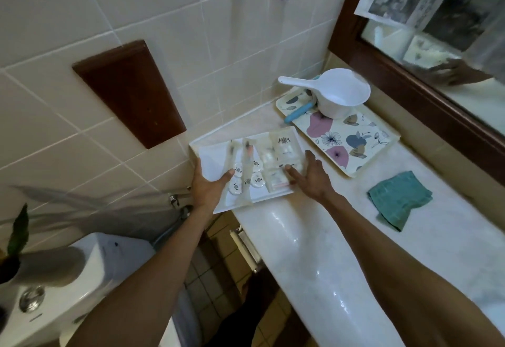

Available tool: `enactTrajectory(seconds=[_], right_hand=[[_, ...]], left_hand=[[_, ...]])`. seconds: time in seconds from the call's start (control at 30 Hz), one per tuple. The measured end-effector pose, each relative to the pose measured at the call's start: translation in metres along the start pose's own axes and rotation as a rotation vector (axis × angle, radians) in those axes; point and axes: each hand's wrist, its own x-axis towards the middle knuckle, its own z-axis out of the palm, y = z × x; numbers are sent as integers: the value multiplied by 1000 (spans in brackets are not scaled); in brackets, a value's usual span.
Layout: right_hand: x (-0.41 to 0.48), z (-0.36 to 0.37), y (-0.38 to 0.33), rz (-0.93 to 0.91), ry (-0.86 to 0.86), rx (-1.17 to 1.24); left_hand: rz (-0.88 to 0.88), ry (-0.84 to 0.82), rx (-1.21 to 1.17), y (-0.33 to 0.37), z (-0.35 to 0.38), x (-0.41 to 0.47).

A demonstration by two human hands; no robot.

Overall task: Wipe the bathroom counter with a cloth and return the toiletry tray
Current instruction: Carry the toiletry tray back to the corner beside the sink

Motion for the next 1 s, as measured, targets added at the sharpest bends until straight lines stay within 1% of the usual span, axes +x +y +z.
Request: enactTrajectory(seconds=[0.1,0.2,0.33,0.47,0.73,0.9,1.0], right_hand=[[-32,-18,14,-29,53,53],[-73,-42,35,-39,151,91],[-142,-75,79,48,293,116],[-231,-110,135,117,426,147],[-416,-162,243,304,583,101],[-510,-179,302,385,719,138],[-559,-193,338,492,781,166]], left_hand=[[28,-59,27,7,6,-25],[87,-110,86,17,19,-57],[177,-211,138,28,48,-113],[299,-342,169,29,87,-188],[450,-612,228,15,159,-352],[525,-739,265,6,203,-441],[562,-834,285,7,238,-496]])
